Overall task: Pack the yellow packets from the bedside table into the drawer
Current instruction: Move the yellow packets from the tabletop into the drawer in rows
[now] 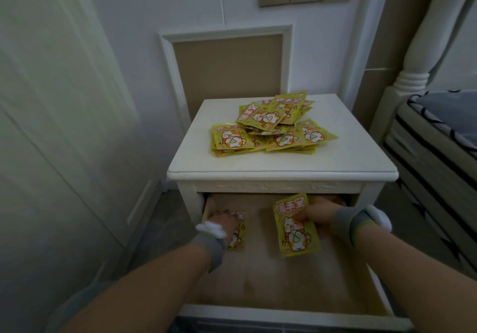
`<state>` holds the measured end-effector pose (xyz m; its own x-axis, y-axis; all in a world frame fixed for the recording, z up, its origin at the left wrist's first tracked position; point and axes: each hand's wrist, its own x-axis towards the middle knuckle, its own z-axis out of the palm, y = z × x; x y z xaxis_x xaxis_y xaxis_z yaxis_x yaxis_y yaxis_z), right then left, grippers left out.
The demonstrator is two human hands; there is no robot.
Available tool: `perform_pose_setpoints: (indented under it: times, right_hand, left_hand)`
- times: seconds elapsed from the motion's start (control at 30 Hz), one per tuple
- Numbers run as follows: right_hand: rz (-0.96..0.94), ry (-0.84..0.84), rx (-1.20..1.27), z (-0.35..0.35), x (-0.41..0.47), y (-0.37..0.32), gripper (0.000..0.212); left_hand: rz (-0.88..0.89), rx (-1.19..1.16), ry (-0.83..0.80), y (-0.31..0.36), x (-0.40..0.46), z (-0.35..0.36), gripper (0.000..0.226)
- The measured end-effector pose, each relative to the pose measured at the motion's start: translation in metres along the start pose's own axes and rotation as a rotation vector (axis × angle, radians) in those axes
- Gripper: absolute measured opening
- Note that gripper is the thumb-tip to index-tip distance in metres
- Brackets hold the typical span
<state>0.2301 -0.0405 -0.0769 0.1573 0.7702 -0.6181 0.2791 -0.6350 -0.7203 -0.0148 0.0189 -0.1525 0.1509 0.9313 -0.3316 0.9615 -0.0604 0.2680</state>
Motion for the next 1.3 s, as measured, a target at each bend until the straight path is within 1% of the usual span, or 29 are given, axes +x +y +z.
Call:
perform_pose_setpoints:
  times: [0.03,0.1,0.17,0.2,0.23,0.3,0.33,0.37,0.43,0.5,0.57,0.6,0.67,0.73,0.77,0.83,0.93,0.97,1.0,1.03,1.07,1.13,1.17,1.2,1.23,1.27,1.3]
  right_hand:
    - [0.007,0.008,0.018,0.004,0.001,0.001,0.045]
    - [0.023,0.012,0.078,0.011,0.005,0.004,0.050]
    - [0.028,0.026,0.174,0.019,0.009,0.004,0.051]
    - [0.031,0.033,0.216,0.023,0.012,0.005,0.049]
    - [0.033,0.049,0.245,0.028,0.014,0.006,0.047]
    - [0.028,0.047,0.287,0.038,0.021,0.009,0.043]
    - [0.028,0.048,0.308,0.044,0.027,0.012,0.043]
    - [0.035,0.039,0.328,0.049,0.030,0.015,0.044]
    - [0.021,0.020,0.333,0.061,0.043,0.023,0.044]
    - [0.008,0.021,0.280,0.070,0.056,0.032,0.046]
    - [-0.013,0.044,0.217,0.080,0.077,0.045,0.045]
    - [-0.031,0.070,0.173,0.085,0.078,0.044,0.041]
    - [-0.067,0.174,0.042,0.089,0.070,0.037,0.025]
    - [-0.111,0.264,-0.156,0.091,0.062,0.031,0.024]
    - [-0.129,0.292,-0.233,0.091,0.059,0.027,0.032]
    - [-0.143,0.277,-0.286,0.091,0.058,0.025,0.053]
    - [-0.184,0.282,-0.504,0.082,0.051,0.020,0.081]
    - [-0.197,0.315,-0.539,0.076,0.045,0.013,0.073]
    - [-0.244,0.359,-0.564,0.070,0.038,0.004,0.054]
    - [-0.302,0.344,-0.566,0.063,0.031,-0.005,0.037]
    - [-0.339,0.244,-0.602,0.054,0.026,-0.014,0.028]
    - [-0.314,-0.123,-0.693,0.040,0.001,-0.036,0.027]
    - [-0.280,-0.300,-0.685,0.032,-0.016,-0.048,0.024]
    - [-0.269,-0.419,-0.654,0.025,-0.029,-0.058,0.018]
    - [-0.295,-0.475,-0.597,0.017,-0.042,-0.068,0.012]
    - [-0.356,-0.461,-0.535,0.006,-0.052,-0.078,0.011]
    - [-0.423,-0.396,-0.456,-0.003,-0.061,-0.087,0.015]
  left_hand:
    - [0.019,0.027,-0.014,0.000,-0.003,0.002,0.040]
    - [0.031,0.120,-0.016,0.005,-0.008,0.001,0.025]
    - [0.082,0.165,-0.033,0.018,-0.017,-0.012,0.012]
    - [0.090,0.170,-0.032,0.024,-0.018,-0.018,0.010]
    - [0.113,0.167,0.004,0.030,-0.019,-0.027,0.011]
    - [0.120,0.132,0.064,0.034,-0.022,-0.040,0.028]
    - [0.121,0.108,0.065,0.032,-0.024,-0.047,0.034]
    - [0.140,0.111,0.056,0.032,-0.025,-0.052,0.034]
    - [0.152,0.114,-0.003,0.026,-0.027,-0.060,0.025]
    - [0.165,0.091,-0.028,0.023,-0.030,-0.066,0.018]
    - [0.185,0.076,-0.027,0.023,-0.035,-0.072,0.025]
    - [0.186,0.076,-0.022,0.022,-0.036,-0.074,0.028]
    - [0.193,0.092,-0.006,0.021,-0.037,-0.077,0.031]
    - [0.199,0.105,0.007,0.021,-0.040,-0.079,0.031]
    - [0.206,0.101,0.016,0.022,-0.042,-0.082,0.029]
    - [0.217,0.076,0.032,0.025,-0.044,-0.087,0.028]
    - [0.251,0.047,0.085,0.031,-0.049,-0.102,0.028]
    - [0.268,0.036,0.095,0.034,-0.052,-0.110,0.027]
    - [0.289,0.023,0.088,0.036,-0.054,-0.117,0.028]
    - [0.310,0.002,0.066,0.038,-0.057,-0.125,0.027]
    - [0.333,-0.041,0.033,0.041,-0.058,-0.132,0.026]
    - [0.342,-0.197,-0.009,0.044,-0.062,-0.149,0.021]
    - [0.322,-0.284,-0.001,0.045,-0.062,-0.158,0.020]
    - [0.299,-0.357,0.039,0.045,-0.059,-0.166,0.019]
    - [0.277,-0.409,0.103,0.044,-0.056,-0.173,0.019]
    - [0.253,-0.432,0.185,0.044,-0.050,-0.178,0.020]
    - [0.228,-0.456,0.263,0.043,-0.045,-0.181,0.022]
